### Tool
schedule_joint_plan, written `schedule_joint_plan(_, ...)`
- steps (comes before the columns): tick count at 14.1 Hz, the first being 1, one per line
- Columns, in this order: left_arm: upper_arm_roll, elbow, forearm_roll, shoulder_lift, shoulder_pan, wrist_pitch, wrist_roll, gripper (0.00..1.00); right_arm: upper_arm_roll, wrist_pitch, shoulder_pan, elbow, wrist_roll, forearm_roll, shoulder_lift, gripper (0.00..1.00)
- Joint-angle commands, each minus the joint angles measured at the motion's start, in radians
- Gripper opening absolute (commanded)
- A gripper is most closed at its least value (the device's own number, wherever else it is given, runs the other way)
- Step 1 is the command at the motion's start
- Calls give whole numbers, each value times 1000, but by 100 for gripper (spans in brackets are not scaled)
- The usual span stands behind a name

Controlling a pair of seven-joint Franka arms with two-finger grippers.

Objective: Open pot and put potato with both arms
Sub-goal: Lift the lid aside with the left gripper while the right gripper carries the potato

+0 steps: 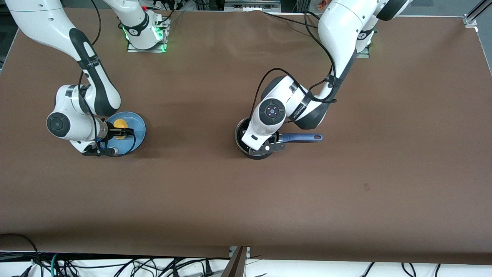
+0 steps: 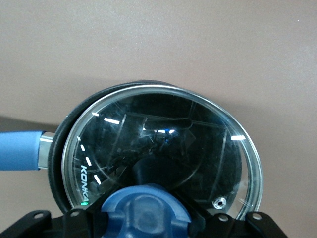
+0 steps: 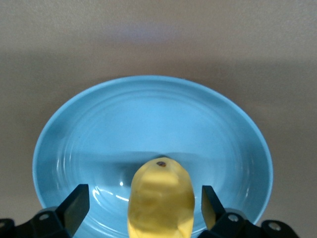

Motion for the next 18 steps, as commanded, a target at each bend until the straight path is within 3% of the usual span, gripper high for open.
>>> schedule_joint_plan(1,7,-2,-24,-8,-1,-2,29,12,-1,29,0,-54,4,2,-35,100)
schedule_joint_plan(4,9,10,-21,-14,9,-5,29,3,-4,39,0,-65,-2,0,-31,99)
schedule_joint_plan(5,12,16,-15,-19,11,-8,31,0,-4,39,-1,-65,-4,0,-29,91)
schedule_joint_plan(7,16,33,-15,-33,20,-15,29,0,-6,29,-1,-63,-5,0,-29,57)
schedule_joint_plan(8,16,51,-9,-34,29,-18,29,0,-7,26,-1,-62,-5,0,-31,44)
schedule_joint_plan(10,18,62,-4,-42,66,-41,37,0,-7,10,-3,-56,-7,0,-31,27)
schedule_joint_plan(14,26,61,29,-85,139,-87,221,0,-6,-102,-1,41,-1,5,-84,26)
schedule_joint_plan(18,26,33,103,-132,306,-192,582,0,59,-372,55,315,12,19,-74,27)
